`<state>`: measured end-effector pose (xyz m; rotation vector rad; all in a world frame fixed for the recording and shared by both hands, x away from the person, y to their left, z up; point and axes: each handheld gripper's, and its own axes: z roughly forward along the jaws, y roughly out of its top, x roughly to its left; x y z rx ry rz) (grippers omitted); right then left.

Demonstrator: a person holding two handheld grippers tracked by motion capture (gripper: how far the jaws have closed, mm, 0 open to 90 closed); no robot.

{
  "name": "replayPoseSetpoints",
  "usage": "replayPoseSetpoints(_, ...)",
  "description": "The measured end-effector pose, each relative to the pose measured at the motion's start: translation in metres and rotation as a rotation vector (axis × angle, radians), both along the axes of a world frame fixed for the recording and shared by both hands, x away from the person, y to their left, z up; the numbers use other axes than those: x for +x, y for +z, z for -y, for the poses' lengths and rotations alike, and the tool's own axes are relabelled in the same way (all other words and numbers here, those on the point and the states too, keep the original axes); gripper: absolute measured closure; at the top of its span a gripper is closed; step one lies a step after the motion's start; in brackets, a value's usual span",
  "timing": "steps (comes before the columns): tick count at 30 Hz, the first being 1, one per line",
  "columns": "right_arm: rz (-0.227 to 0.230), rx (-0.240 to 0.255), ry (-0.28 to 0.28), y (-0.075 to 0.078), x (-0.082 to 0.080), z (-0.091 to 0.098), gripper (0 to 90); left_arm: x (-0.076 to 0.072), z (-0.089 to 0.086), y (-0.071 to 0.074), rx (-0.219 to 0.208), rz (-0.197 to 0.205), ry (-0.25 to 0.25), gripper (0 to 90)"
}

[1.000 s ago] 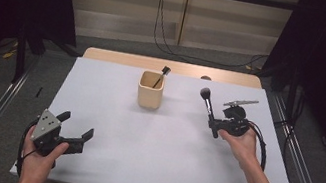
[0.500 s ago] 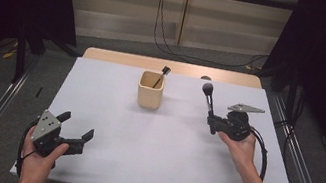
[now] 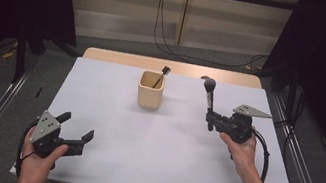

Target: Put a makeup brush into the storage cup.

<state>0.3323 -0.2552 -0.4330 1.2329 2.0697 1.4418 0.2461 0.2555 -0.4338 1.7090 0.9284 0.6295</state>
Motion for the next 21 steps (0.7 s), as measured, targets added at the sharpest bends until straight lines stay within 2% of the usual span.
replayPoseSetpoints(5, 0.025, 0.023, 0.039, 0.002, -0.005, -0.004, 75.6, -0.001, -0.001, 0.001, -0.002, -0.001, 0.001, 3.1)
replayPoseSetpoints(10, 0.043, 0.018, 0.104, 0.005, -0.012, -0.010, 75.6, -0.002, 0.000, 0.001, -0.003, -0.002, -0.005, 3.1)
replayPoseSetpoints(14, 0.037, 0.038, 0.115, 0.007, -0.014, -0.011, 75.6, -0.001, 0.001, 0.002, -0.032, 0.002, -0.009, 3.0)
replayPoseSetpoints(15, 0.035, 0.036, 0.117, 0.007, -0.014, -0.012, 75.6, -0.001, 0.002, 0.002, -0.054, 0.000, -0.017, 3.0)
replayPoseSetpoints(21, 0.035, 0.039, 0.153, 0.007, -0.016, -0.020, 75.6, 0.000, 0.006, 0.003, -0.061, -0.003, -0.037, 2.6)
